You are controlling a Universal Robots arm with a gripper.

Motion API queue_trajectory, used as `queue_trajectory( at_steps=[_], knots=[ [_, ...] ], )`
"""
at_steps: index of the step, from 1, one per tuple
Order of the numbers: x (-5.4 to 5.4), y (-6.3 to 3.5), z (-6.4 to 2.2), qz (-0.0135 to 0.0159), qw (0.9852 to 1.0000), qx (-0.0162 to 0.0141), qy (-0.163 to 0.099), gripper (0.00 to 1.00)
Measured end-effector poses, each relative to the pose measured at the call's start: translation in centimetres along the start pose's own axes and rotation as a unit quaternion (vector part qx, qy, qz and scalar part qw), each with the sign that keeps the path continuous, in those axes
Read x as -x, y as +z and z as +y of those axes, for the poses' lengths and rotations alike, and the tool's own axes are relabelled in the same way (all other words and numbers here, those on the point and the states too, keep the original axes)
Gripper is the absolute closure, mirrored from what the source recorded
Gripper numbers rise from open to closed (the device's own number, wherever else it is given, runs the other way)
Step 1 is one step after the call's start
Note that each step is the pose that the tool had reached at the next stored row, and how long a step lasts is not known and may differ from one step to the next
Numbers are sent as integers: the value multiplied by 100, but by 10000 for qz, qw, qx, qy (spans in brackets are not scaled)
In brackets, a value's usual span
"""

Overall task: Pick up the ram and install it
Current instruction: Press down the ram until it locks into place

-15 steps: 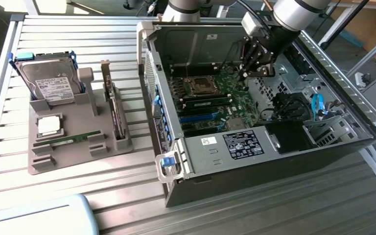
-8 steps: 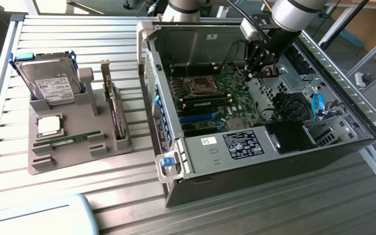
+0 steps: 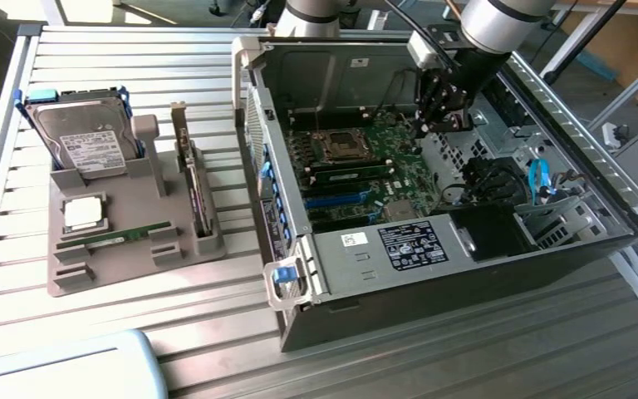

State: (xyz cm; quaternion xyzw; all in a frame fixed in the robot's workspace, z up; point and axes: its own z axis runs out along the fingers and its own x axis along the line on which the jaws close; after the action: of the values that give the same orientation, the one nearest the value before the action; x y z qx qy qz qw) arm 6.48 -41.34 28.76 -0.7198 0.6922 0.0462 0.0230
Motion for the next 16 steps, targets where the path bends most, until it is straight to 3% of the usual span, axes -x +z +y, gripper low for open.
queue_trajectory(
  at_steps=[5, 9, 14, 16],
  knots=[
    [0, 5, 0, -10, 9988, -53, 495, 89],
    [-1, 10, 0, -21, 9958, -98, 914, 89],
    [-2, 17, -1, -36, 9904, -145, 1377, 89],
    [-2, 19, -1, -42, 9870, -167, 1599, 89]
  ],
)
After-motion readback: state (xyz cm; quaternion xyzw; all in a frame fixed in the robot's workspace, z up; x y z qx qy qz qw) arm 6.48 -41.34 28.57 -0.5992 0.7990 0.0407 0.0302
